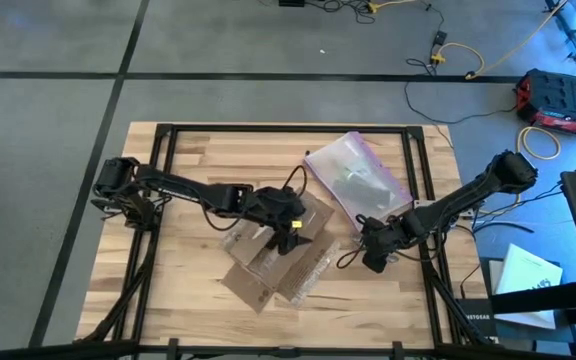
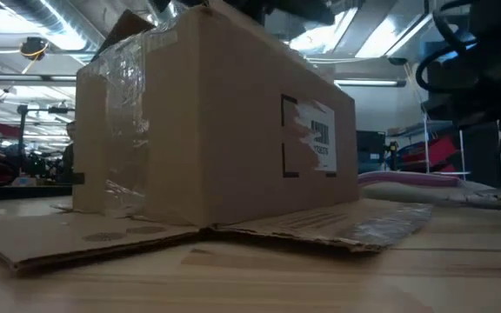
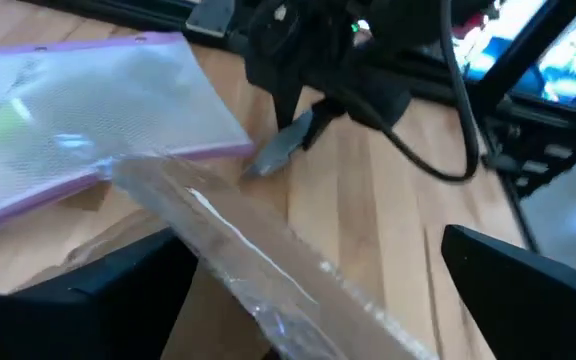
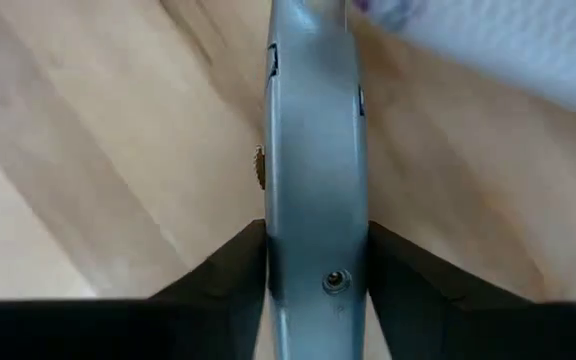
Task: Unpack boxes
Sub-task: Break down the cardboard box using a cutter until it is fully flat
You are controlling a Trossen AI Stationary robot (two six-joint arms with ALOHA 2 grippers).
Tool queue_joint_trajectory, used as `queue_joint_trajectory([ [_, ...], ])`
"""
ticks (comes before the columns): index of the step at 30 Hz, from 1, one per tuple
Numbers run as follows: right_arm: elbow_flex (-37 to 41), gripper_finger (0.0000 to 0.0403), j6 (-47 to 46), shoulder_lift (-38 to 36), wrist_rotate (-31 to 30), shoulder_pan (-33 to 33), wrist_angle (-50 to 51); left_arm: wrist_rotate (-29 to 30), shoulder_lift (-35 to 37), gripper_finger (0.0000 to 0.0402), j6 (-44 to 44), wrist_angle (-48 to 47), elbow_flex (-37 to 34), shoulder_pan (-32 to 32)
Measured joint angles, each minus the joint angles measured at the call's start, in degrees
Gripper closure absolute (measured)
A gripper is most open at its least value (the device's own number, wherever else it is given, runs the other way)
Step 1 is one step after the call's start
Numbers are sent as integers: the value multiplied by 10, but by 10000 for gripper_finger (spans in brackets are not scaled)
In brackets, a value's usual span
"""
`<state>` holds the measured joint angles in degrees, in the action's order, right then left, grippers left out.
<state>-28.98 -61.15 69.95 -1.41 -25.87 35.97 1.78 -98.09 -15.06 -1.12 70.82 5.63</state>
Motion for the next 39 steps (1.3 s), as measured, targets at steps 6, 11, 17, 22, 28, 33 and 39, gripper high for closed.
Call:
queue_joint_trajectory([
  [6, -8, 188, 12, 0, 58, -1, -19, -56, 2, 2, -91, 2, 52, -9],
  [11, -34, 165, 13, -1, 61, 0, 28, -61, 6, 2, -95, -19, 115, -9],
  [17, -156, 164, 18, -8, -18, -16, 145, -64, 83, 2, -83, -145, 179, -1],
  [22, -270, 163, 68, -8, -154, -16, 210, 56, 168, 2, -66, -277, 185, 1],
  [28, -347, 162, 237, -9, -326, 3, 143, 155, 228, 2, -104, -563, 186, 8],
  [33, -359, 162, 308, -9, -308, 89, 153, 156, 229, 2, -136, -584, 148, 66],
  [39, -359, 162, 396, -8, -195, 179, 70, 239, 229, 2, -258, -468, 41, 161],
])
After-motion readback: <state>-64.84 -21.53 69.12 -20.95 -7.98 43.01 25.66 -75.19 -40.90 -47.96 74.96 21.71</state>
